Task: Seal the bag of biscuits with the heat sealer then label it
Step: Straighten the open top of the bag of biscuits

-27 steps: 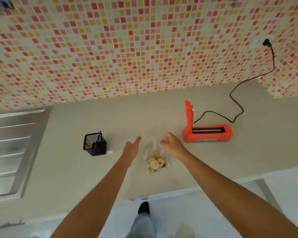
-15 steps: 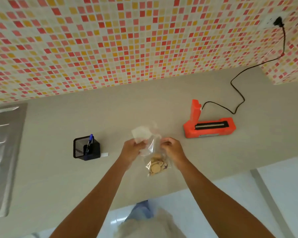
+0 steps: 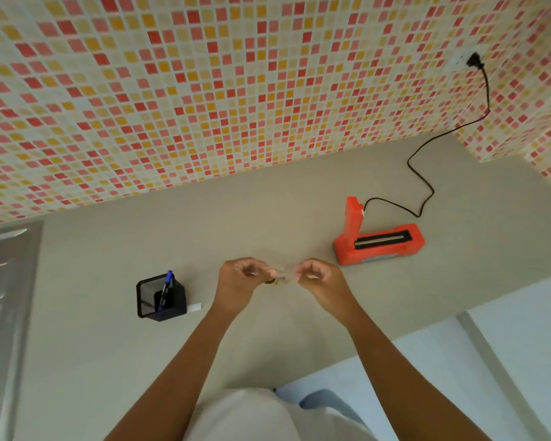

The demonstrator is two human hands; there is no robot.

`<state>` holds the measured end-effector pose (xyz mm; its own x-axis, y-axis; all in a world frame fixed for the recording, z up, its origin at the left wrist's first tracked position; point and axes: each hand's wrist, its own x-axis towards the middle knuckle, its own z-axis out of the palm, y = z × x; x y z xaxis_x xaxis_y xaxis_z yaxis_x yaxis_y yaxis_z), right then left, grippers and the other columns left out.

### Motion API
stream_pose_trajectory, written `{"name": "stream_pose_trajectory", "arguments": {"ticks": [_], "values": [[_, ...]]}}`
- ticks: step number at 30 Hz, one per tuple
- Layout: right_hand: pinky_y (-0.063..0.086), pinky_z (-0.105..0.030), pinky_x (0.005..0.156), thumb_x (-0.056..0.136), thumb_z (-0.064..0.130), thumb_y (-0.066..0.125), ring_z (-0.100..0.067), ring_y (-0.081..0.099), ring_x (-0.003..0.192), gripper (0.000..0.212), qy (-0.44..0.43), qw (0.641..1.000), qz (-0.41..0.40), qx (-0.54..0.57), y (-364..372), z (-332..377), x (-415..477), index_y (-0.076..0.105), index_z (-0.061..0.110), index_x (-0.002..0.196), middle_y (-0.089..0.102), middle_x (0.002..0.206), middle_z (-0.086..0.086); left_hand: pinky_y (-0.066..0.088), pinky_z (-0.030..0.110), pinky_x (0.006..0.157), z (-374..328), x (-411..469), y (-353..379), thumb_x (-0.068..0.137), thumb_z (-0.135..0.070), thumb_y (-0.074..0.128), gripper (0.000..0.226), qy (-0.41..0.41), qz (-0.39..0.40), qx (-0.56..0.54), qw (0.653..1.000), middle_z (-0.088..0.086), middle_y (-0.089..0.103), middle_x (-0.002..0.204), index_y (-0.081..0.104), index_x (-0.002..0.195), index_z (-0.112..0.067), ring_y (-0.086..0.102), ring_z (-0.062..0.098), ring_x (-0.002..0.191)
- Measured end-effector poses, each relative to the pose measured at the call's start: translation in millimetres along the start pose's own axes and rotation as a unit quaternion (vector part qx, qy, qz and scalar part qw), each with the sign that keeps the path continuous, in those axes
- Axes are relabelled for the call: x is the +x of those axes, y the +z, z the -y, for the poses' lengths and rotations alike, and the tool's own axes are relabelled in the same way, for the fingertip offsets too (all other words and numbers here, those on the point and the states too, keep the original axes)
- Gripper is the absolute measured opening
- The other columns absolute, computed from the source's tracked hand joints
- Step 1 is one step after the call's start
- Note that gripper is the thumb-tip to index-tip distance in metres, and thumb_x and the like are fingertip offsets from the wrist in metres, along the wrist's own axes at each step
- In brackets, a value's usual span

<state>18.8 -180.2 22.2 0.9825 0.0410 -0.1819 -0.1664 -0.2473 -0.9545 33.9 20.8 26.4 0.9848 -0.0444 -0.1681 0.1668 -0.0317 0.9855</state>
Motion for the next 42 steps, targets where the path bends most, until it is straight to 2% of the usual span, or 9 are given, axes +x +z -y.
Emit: {"name": "stream_pose_trajectory", "arguments": {"ticks": [3, 8, 13, 21, 28, 31, 34, 37, 42], "values": [[0.053, -0.036, 0.085, 0.081, 0.005, 0.075, -0.011, 0.069, 0.090, 0.021, -0.005, 1.000, 0.002, 0.007, 2, 3, -2, 0.070, 0.025, 0.076, 0.073, 0.086, 0.011, 0.050, 0.021, 0.060, 4, 2, -1, 0.070, 0.001, 0.083, 0.019, 0.007, 0.016, 0.008, 1.000, -0.001, 0.071, 0.065, 0.071, 0.066, -0.013, 0.064, 0.013, 0.059], [0.050, -0.020, 0.075, 0.085, 0.006, 0.074, -0.005, 0.068, 0.080, 0.019, -0.018, 0.999, -0.036, 0.010, 3, 6, -1, 0.072, 0.023, 0.078, 0.073, 0.081, 0.013, 0.051, 0.036, 0.077, 9, 3, -6, 0.074, -0.010, 0.083, 0.009, 0.018, 0.040, 0.032, 0.999, 0.004, 0.076, 0.085, 0.076, 0.080, -0.011, 0.070, 0.019, 0.081], [0.050, -0.013, 0.075, 0.086, 0.001, 0.071, -0.002, 0.068, 0.079, 0.020, -0.017, 0.998, -0.058, 0.028, 0, 5, -2, 0.074, 0.020, 0.083, 0.074, 0.082, 0.010, 0.044, 0.029, 0.097, 26, 3, -12, 0.074, -0.021, 0.084, 0.045, -0.053, 0.115, 0.105, 0.986, -0.010, 0.070, 0.117, 0.067, 0.115, -0.028, 0.061, 0.006, 0.115], [0.053, -0.021, 0.085, 0.088, 0.001, 0.067, -0.006, 0.071, 0.096, 0.026, -0.003, 0.999, -0.020, -0.033, -8, -12, 8, 0.074, 0.021, 0.102, 0.076, 0.098, 0.007, 0.046, 0.006, 0.071, 30, -1, 2, 0.082, -0.007, 0.076, 0.010, -0.048, 0.022, 0.147, 0.988, -0.027, 0.072, 0.074, 0.079, 0.091, -0.010, 0.068, -0.009, 0.075], [0.055, -0.031, 0.087, 0.084, 0.011, 0.074, -0.008, 0.068, 0.102, 0.026, 0.017, 0.998, 0.035, -0.050, -10, -20, 14, 0.069, 0.035, 0.090, 0.074, 0.094, 0.014, 0.050, 0.021, 0.072, 41, 4, 6, 0.065, -0.020, 0.090, 0.018, -0.050, 0.015, 0.158, 0.986, -0.005, 0.074, 0.085, 0.071, 0.067, -0.023, 0.068, 0.009, 0.081], [0.054, -0.036, 0.096, 0.086, 0.009, 0.073, -0.014, 0.065, 0.113, 0.028, 0.060, 0.992, 0.087, -0.075, -10, -31, 13, 0.067, 0.030, 0.102, 0.071, 0.105, 0.008, 0.051, 0.021, 0.074, 48, 2, 8, 0.065, -0.018, 0.090, 0.028, -0.092, 0.035, 0.132, 0.986, -0.005, 0.071, 0.092, 0.071, 0.086, -0.015, 0.066, 0.003, 0.085], [0.052, -0.018, 0.088, 0.090, 0.009, 0.069, 0.000, 0.068, 0.096, 0.011, 0.047, 0.995, 0.047, -0.077, -11, -38, 13, 0.075, 0.015, 0.097, 0.075, 0.097, 0.009, 0.055, 0.041, 0.091, 58, -1, 4, 0.063, -0.020, 0.090, 0.054, -0.120, 0.092, 0.110, 0.982, 0.002, 0.067, 0.111, 0.067, 0.111, -0.016, 0.064, 0.020, 0.107], [0.047, -0.009, 0.079, 0.090, 0.010, 0.069, 0.012, 0.066, 0.083, 0.012, 0.037, 0.995, 0.020, -0.085, -11, -39, 15, 0.078, 0.012, 0.098, 0.074, 0.090, 0.013, 0.051, 0.024, 0.090, 57, -5, 7, 0.075, -0.009, 0.083, 0.062, -0.119, 0.122, 0.174, 0.970, -0.009, 0.056, 0.119, 0.055, 0.130, -0.014, 0.056, 0.010, 0.109], [0.048, -0.006, 0.081, 0.090, 0.008, 0.070, 0.013, 0.067, 0.085, 0.016, -0.002, 0.997, -0.007, -0.074, -15, -40, 17, 0.077, 0.006, 0.104, 0.073, 0.094, 0.011, 0.053, 0.030, 0.091, 61, 3, 10, 0.077, -0.005, 0.080, 0.031, -0.111, 0.093, 0.130, 0.981, -0.008, 0.069, 0.116, 0.071, 0.095, -0.028, 0.065, 0.006, 0.105]]}}
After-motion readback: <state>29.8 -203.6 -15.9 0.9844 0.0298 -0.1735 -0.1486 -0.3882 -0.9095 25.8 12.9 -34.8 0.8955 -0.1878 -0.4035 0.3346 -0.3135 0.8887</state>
